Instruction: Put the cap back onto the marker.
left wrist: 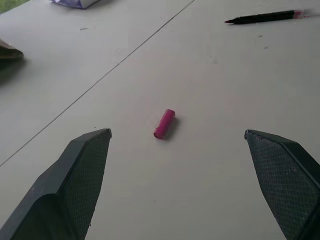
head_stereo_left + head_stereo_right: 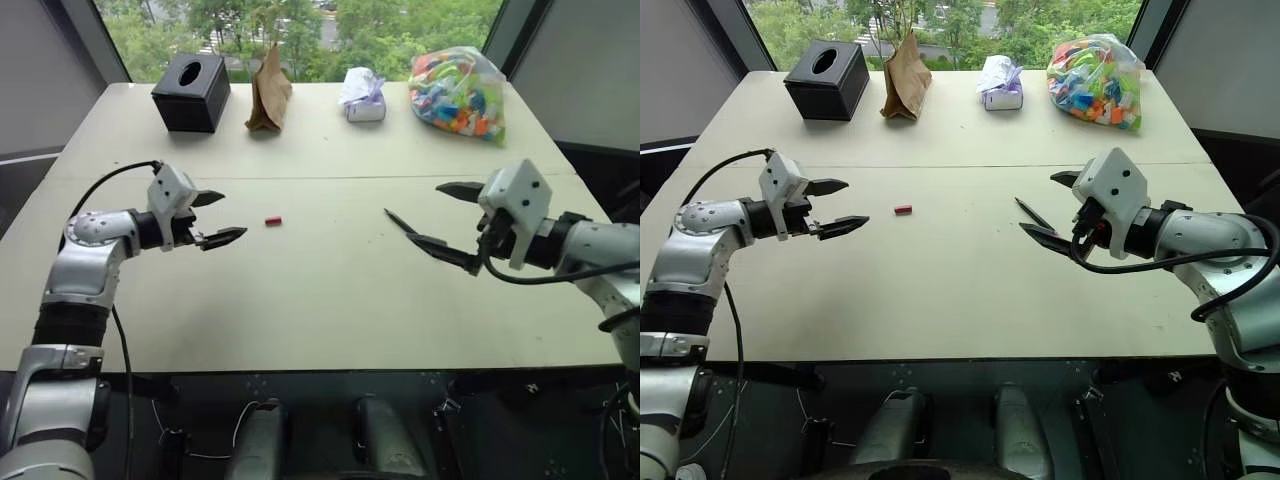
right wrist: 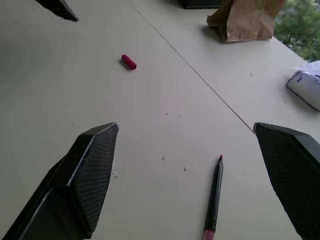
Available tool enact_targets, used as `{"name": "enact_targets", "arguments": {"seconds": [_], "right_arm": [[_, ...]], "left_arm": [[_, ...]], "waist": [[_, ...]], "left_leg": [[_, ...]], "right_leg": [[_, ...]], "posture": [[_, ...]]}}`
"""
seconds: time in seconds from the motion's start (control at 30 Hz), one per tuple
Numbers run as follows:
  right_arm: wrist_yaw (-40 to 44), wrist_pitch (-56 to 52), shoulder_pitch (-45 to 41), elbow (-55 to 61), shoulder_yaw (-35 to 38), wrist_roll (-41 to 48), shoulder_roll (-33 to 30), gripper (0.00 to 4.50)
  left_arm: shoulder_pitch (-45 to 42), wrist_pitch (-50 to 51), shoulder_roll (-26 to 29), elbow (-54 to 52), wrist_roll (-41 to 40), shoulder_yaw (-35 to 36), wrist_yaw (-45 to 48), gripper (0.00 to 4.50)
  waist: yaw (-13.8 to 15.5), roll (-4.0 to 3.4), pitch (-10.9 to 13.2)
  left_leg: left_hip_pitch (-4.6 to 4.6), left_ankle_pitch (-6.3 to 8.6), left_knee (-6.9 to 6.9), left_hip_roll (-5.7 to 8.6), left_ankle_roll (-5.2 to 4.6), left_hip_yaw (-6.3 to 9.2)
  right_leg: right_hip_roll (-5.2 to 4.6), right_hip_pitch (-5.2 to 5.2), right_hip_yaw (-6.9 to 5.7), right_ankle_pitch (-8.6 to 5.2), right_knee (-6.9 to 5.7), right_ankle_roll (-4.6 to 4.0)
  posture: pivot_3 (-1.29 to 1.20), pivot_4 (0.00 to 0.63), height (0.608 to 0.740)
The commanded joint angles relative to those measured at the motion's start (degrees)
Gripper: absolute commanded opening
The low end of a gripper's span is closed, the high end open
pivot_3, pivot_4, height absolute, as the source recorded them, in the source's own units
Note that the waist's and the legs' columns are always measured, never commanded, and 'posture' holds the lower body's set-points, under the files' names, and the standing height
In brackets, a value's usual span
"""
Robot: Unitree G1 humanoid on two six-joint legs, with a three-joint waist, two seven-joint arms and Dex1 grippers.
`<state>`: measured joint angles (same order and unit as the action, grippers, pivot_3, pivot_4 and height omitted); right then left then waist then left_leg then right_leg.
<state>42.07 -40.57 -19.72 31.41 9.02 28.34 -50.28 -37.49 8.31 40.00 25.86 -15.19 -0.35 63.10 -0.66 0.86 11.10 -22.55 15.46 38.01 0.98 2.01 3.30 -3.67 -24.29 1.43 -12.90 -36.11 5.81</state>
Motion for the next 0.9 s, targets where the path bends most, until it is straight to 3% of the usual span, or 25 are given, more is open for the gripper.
{"name": "enact_targets", "arguments": {"seconds": [0.03, 0.2, 0.37, 0.9], "right_arm": [[-3.33, -0.42, 0.67, 4.33, 0.59, -0.24, 1.5, 4.5], [-6.49, -2.35, 3.48, 7.97, 1.85, 0.44, 3.04, 4.5], [-8.93, -3.83, 6.68, 11.32, 2.98, 0.67, 3.87, 4.5], [-12.54, -4.03, 9.7, 14.07, 4.62, 0.09, 4.52, 4.5]], "left_arm": [[-7.87, -8.7, -2.09, 14.63, 4.24, -1.97, 3.13, 4.48], [-15.28, -16.31, -5.53, 30.57, 9.1, -3.74, 3.21, 4.48], [-19.63, -20.4, -8.24, 40.08, 12.87, -4.25, 1.82, 4.48], [-25.95, -22.65, -13.24, 48.77, 21.03, -4.96, -4.34, 4.48]], "waist": [[0.05, 0.01, 0.0], [0.03, 0.02, 0.0], [0.0, 0.02, 0.0], [0.0, 0.04, 0.0]], "left_leg": [[0.0, 0.0, 0.01, 0.0, 0.0, 0.01], [-0.04, 0.0, 0.01, 0.05, -0.01, 0.01], [-0.06, 0.02, 0.01, 0.05, -0.03, 0.04], [-0.06, 0.02, 0.03, 0.05, -0.03, 0.06]], "right_leg": [[0.02, 0.0, -0.01, 0.01, 0.0, 0.01], [-0.02, 0.0, -0.02, 0.01, 0.01, 0.03], [-0.01, -0.02, -0.03, 0.02, -0.01, 0.03], [0.0, -0.02, -0.03, 0.02, -0.03, 0.04]], "posture": [[0.0, 0.15, 0.74], [0.0, 0.15, 0.74], [0.0, 0.15, 0.74], [0.0, 0.15, 0.74]]}}
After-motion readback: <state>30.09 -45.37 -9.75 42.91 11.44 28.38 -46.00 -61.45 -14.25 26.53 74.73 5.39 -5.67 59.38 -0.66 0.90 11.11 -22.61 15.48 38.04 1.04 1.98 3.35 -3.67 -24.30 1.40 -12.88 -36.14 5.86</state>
